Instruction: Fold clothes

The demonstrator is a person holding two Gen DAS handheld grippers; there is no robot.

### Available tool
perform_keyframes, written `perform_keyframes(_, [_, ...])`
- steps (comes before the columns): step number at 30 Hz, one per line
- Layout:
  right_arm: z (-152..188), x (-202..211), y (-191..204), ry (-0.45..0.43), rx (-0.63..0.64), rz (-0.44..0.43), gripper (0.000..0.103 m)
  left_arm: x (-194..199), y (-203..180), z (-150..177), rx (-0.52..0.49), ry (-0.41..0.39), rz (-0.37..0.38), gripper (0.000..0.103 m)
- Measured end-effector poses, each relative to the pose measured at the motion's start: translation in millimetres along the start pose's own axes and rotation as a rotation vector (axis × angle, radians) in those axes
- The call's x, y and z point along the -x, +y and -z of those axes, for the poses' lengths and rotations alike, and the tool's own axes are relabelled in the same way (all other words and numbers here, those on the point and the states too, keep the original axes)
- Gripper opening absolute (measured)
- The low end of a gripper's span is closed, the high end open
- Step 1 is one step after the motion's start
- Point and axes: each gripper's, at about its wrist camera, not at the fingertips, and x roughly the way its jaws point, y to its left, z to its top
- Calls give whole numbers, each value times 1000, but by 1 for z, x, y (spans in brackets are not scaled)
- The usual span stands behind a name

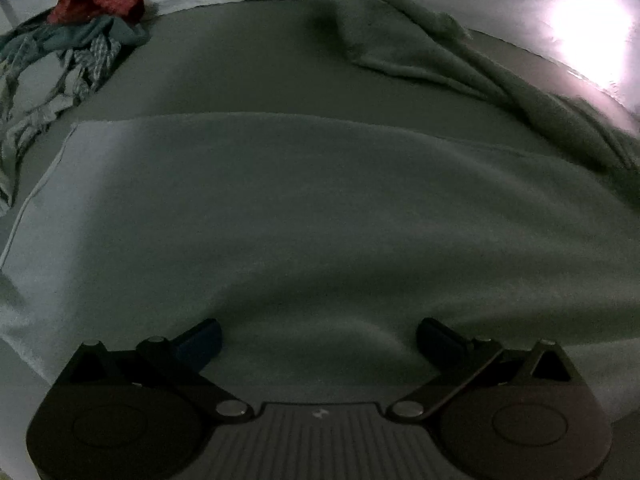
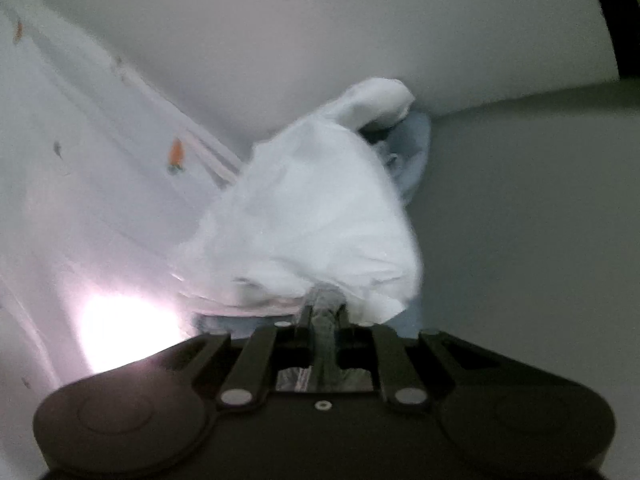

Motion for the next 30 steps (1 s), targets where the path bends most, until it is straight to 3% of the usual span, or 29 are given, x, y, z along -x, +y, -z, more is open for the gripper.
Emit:
perform_keyframes(3, [5, -13, -11, 76, 30, 48, 15, 6, 19, 2, 88, -8, -11, 103])
perform_keyframes(8, [27, -22, -11, 96, 94, 169, 27, 19, 60, 4, 256, -36, -55, 102])
perform_keyframes(9, [28, -22, -12, 93, 85, 175, 33, 24, 74, 6, 297, -52, -81, 102])
perform_keyframes(16, [40, -16, -18, 84, 116, 228, 39, 41, 160, 18, 475, -116, -313, 99])
perform_keyframes(20, [50, -10, -14, 87, 140, 234, 43, 34, 196, 25, 592, -120, -369, 92])
perform_keyframes(22, [55, -10, -13, 86, 158, 231, 40, 28, 209, 28, 636, -121, -359, 79])
perform_keyframes(23, [56, -10, -12, 89, 168, 229, 32, 25, 214, 27, 647, -129, -361, 77])
perform_keyframes(24, [55, -12, -11, 101, 177, 228, 21, 24, 213, 24, 641, -146, -364, 65])
perform_keyframes(25, [55, -12, -9, 111, 184, 227, 19, 23, 213, 21, 635, -162, -366, 45])
perform_keyframes(26, [53, -11, -7, 112, 187, 223, 15, 21, 217, 16, 627, -171, -366, 31])
perform_keyframes(27, [52, -9, -5, 102, 198, 224, 12, 20, 220, 11, 622, -179, -366, 0])
perform_keyframes(30, [46, 3, 11, 31, 290, 272, 10, 22, 231, -2, 621, -191, -334, 0])
